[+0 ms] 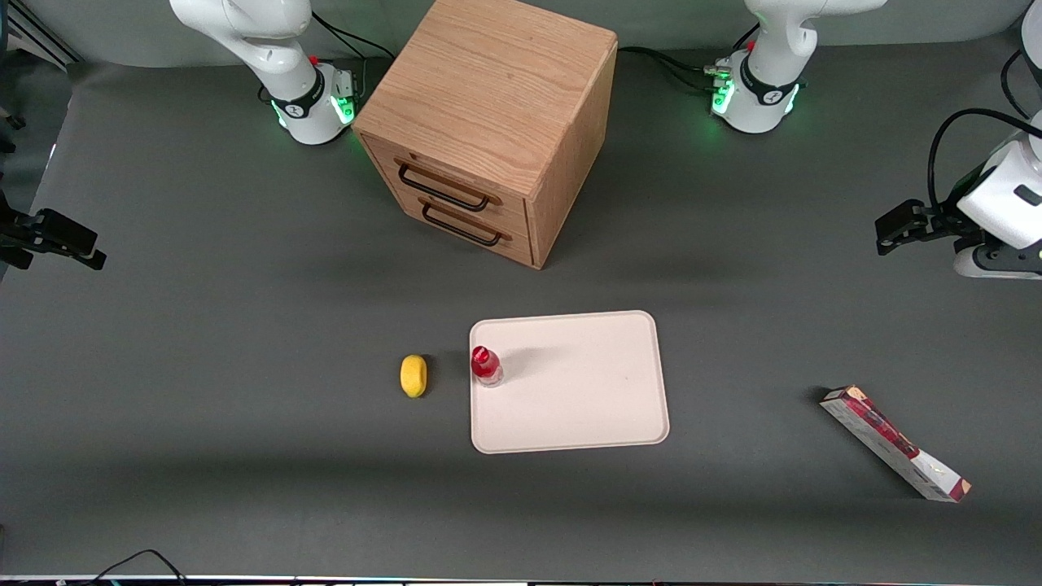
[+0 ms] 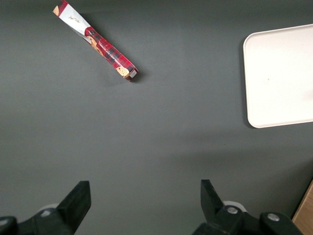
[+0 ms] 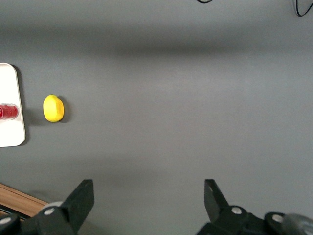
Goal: Place red cookie box on tray
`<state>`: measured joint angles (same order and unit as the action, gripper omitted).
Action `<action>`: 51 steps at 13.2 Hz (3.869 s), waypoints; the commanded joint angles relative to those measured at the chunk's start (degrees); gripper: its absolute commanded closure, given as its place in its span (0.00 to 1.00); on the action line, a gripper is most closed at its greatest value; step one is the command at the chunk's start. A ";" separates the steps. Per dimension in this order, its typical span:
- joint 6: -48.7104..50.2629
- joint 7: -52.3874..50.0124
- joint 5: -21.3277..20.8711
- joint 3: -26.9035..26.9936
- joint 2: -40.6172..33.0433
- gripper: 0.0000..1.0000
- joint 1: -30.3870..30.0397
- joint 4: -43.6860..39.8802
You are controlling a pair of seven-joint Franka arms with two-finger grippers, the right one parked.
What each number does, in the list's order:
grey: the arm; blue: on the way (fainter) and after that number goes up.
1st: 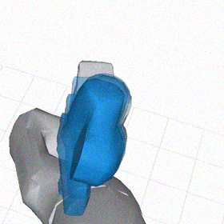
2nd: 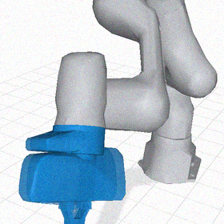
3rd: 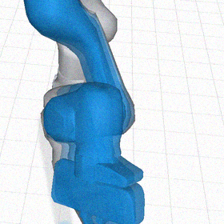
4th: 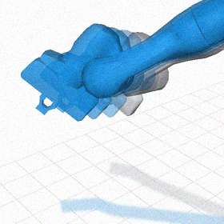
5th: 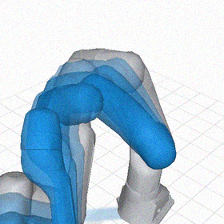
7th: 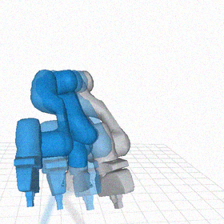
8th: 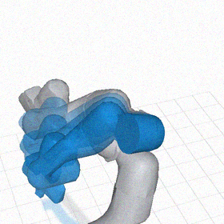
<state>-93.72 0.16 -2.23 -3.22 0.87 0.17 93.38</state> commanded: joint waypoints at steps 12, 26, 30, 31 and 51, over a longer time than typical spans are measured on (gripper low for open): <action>1.61 -0.25 -0.85 0.32 0.71 0.00 0.88 -1.36; 0.38 -21.47 -3.04 2.60 7.99 0.00 0.44 -5.65; -3.65 -32.15 -3.05 5.42 16.07 0.00 0.53 -9.71; -5.93 -32.15 -2.87 6.03 17.92 0.00 0.53 -10.15; -50.84 -29.34 -2.08 11.84 47.19 0.00 -0.52 -9.89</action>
<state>-142.11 -30.11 -4.44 8.08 46.07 -0.34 84.89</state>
